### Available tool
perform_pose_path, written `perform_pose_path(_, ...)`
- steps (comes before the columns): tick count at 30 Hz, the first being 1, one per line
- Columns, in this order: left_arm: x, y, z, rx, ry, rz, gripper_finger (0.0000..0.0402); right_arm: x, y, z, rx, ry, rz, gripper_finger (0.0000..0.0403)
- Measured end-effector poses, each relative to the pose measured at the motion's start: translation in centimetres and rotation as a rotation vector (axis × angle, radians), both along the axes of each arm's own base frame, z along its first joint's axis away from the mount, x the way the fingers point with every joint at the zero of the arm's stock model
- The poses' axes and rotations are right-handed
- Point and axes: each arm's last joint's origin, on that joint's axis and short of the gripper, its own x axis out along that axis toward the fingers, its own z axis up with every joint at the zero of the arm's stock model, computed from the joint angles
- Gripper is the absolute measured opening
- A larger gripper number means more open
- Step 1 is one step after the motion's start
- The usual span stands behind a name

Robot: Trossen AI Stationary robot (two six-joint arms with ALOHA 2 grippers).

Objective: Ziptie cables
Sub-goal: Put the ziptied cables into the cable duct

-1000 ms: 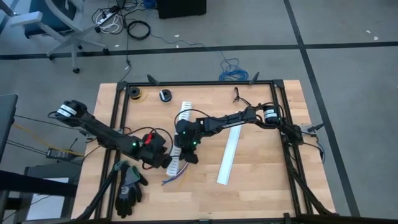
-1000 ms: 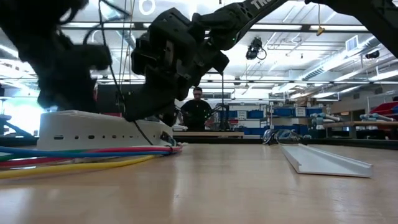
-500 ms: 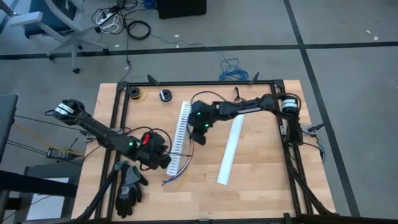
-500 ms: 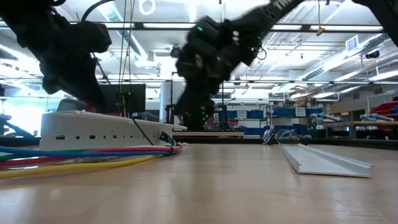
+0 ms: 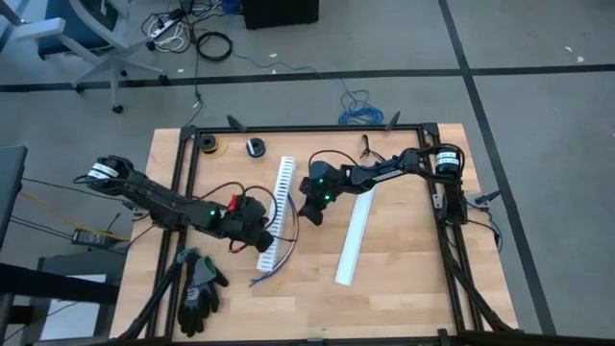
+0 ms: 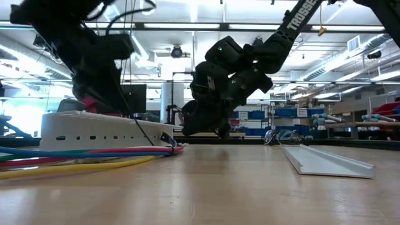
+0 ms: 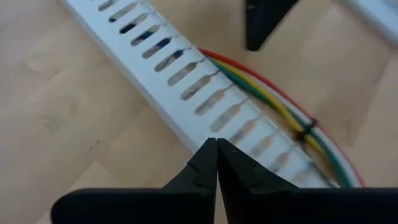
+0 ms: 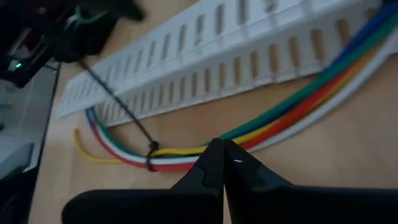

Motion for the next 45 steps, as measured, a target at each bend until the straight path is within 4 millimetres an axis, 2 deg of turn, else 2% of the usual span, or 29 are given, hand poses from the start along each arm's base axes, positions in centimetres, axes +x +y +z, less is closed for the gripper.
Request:
perform_pose_path(7,0.4,0.5,-0.7,-0.013,0.032,0.006,0.0019,0.1,0.1,0.1,-0.014,-0.019,0.012,0.0)
perform_pose_path(15,1.2,0.5,-0.3,0.01,-0.029,-0.047,0.0019,0.1,0.1,0.1,-0.028,-0.022,0.012,0.0)
perform_pose_path(24,0.9,1.5,-0.8,-0.025,0.045,-0.004,0.0019,0.1,0.1,0.1,-0.036,-0.023,0.017,0.0)
perform_pose_path(34,0.9,1.6,-2.0,-0.033,0.075,0.031,0.0019,0.1,0.1,0.1,-0.042,-0.025,0.021,0.0)
perform_pose_path(45,0.3,1.8,-2.3,-0.024,0.105,0.079,0.0019,0.1,0.1,0.1,-0.048,-0.027,0.026,0.0)
